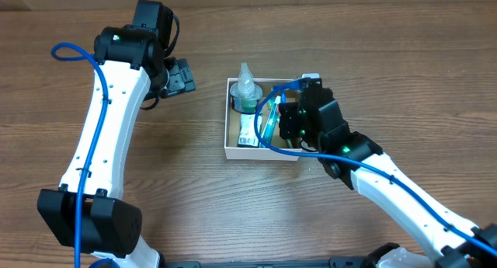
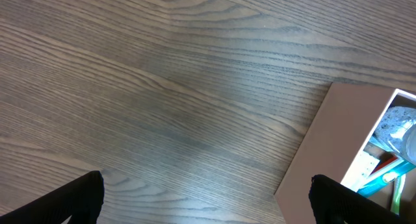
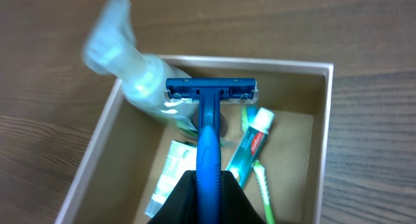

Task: Pack container
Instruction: 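Carry the blue razor with the right gripper into the box, then release the razor in the box and raise the right gripper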

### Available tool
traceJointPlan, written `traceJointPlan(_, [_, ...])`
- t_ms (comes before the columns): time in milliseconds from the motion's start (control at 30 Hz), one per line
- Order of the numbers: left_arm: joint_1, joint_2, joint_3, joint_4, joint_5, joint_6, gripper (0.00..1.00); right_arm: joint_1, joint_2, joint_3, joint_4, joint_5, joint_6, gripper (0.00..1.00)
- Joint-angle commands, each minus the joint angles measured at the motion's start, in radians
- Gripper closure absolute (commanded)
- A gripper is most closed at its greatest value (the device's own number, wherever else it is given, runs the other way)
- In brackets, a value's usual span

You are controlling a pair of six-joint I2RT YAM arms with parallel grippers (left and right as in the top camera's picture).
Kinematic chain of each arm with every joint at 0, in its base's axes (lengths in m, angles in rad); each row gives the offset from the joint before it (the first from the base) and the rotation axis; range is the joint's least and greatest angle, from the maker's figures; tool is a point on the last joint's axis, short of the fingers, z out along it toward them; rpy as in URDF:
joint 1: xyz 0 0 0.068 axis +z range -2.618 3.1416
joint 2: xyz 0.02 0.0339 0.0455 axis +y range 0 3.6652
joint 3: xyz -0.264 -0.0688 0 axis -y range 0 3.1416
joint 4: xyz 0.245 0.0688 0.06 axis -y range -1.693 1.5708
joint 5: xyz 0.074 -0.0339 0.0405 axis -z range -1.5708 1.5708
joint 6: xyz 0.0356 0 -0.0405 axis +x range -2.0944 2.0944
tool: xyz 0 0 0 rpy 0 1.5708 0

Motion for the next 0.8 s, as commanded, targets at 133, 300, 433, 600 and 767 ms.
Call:
traceJointPlan(133, [0.0,-0.019,0.019,0.004,-0.006,0.007,0.0,0.007,0.09,0.029,0.035,0.015,0.004,0.89])
traceJointPlan(300, [0.0,-0.019,0.019,0.004,-0.006,0.007,0.0,0.007,0.091,0.029,0.068,0.015,0.004,0.84])
traceJointPlan(433, [0.0,-0.019,0.019,0.004,-0.006,0.008,0.0,0.007,0.091,0.029,0.081,0.014,-0.004,0.46])
traceJointPlan(600, [0.0,-0.019,0.019,0.004,-0.006,0.007,0.0,0.004,0.062,0.048,0.05,0.025,-0.061,0.24])
traceJointPlan(767, [0.0,-0.019,0.019,0.004,-0.006,0.007,0.0,-0.001,-0.066,0.123,-0.1,0.171,-0.064,0.21])
